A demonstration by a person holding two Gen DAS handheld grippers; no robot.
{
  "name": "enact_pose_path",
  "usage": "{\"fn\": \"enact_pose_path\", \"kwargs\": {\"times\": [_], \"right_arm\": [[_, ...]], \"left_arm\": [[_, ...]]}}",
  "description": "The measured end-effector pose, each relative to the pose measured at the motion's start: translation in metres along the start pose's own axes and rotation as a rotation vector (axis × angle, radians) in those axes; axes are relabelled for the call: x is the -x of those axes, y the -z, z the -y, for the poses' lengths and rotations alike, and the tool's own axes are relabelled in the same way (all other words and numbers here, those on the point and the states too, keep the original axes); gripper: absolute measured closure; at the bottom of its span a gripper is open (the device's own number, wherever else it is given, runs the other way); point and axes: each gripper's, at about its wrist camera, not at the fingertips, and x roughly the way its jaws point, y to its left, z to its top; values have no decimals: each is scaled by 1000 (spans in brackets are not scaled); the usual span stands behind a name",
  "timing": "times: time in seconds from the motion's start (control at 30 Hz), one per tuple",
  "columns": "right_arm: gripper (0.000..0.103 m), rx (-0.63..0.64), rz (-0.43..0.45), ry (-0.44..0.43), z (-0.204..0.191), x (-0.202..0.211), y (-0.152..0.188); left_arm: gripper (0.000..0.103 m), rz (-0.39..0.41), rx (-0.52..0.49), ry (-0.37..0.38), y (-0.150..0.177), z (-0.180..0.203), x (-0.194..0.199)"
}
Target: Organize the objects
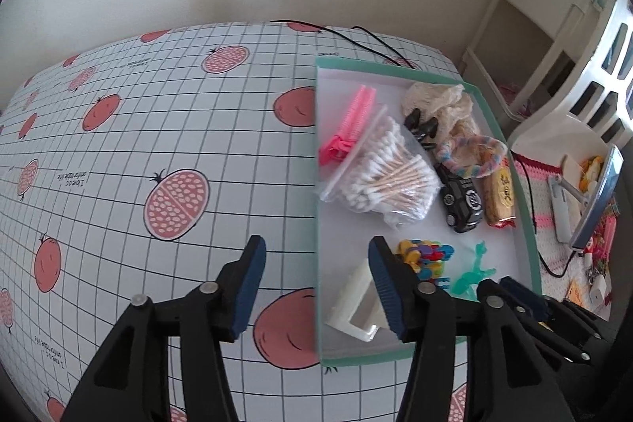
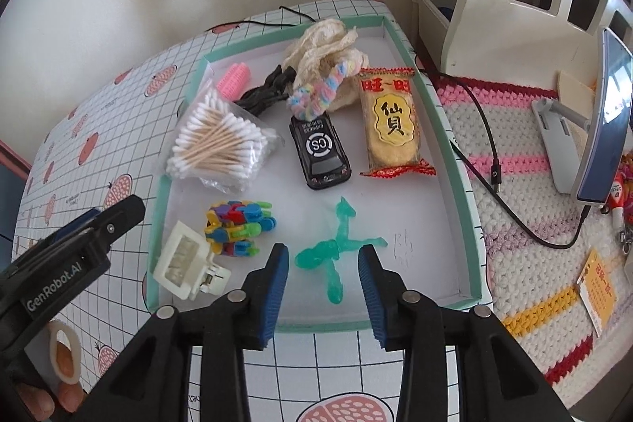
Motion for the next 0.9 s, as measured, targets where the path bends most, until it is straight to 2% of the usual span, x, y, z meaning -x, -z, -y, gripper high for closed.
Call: {"fn": "enact_pose_path", "kwargs": {"times": [0.07,0.13,0.27,0.4,0.47,0.5,0.57,0.63,0.9], "right_arm": [[49,2,10,-2,2,1,-1],[42,-3,21,-9,4,2,-2],[29,-1,38,-15,6,3,-2],[20,1,48,-23,8,3,-3],[11,1,52,-22,7,3,-4],[9,0,55,-22,7,3,-4],[3,2,59,-18,6,2,-5],[0,4,64,-16,6,3,-4],[0,10,108,-24,4,8,-6]], "left_arm": [[37,2,12,-18,0,-4,-1],[34,7,29,-35,1,-10,-1],[13,20,59,-71,0,-21,-2],[11,32,86,-122,-1,-31,-2],[10,36,97,-137,0,-37,-1],[9,35,104,-143,0,-39,-2],[0,29,114,-149,-1,-43,-3],[0,30,121,-164,0,-46,-3],[0,35,128,-189,-2,-52,-3]]}}
